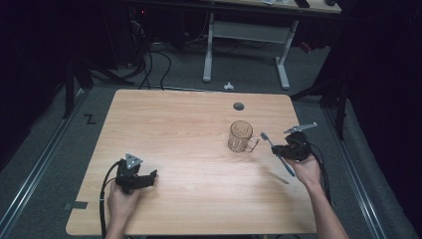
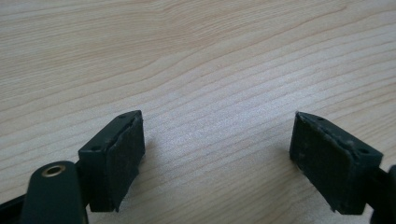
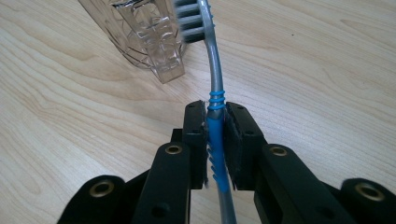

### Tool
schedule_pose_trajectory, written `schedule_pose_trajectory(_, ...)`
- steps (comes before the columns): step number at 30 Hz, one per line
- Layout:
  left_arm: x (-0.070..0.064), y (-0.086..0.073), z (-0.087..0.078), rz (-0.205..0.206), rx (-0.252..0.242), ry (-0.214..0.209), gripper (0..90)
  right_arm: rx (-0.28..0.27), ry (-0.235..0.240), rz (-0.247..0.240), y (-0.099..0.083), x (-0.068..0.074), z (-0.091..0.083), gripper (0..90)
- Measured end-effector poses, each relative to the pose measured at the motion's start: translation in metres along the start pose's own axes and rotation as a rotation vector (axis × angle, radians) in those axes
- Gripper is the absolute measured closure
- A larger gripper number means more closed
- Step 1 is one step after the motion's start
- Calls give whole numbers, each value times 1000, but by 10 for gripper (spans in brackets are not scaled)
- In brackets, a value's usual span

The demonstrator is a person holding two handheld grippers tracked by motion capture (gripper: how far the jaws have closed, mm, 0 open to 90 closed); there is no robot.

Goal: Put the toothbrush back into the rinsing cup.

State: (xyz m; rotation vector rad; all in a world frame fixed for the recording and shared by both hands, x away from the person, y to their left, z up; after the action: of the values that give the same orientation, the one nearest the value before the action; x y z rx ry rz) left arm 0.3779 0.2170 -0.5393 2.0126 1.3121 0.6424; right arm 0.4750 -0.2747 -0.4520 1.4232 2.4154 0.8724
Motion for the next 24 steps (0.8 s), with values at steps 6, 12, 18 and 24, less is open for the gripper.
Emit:
schedule_pose_trajectory(6, 0, 0, 0, 0, 0, 0, 185, -29, 15, -7, 0, 5, -4, 795)
schedule_pose_trajectory(12, 0, 0, 0, 0, 0, 0, 185, -58, 37, -8, 0, 11, -6, 795)
schedule_pose_trajectory(18, 0, 0, 0, 0, 0, 0, 185, -74, 62, -1, 0, 14, -6, 796)
schedule_pose_trajectory(24, 0, 0, 0, 0, 0, 0, 185, -108, 92, 0, 2, 18, -7, 796)
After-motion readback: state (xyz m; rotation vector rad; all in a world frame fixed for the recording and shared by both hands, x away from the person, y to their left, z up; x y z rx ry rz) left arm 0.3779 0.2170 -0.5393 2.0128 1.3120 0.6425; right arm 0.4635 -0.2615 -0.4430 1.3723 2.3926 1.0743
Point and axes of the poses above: each handheld gripper's, and its own axes: z roughly forward along the jaws, y roughly out of its top, x roughly to its left, the point moved 4 cm from there along z, roughly forward along the jaws, and after that the axes turned 5 degrees about z, right-handed, at the moved point
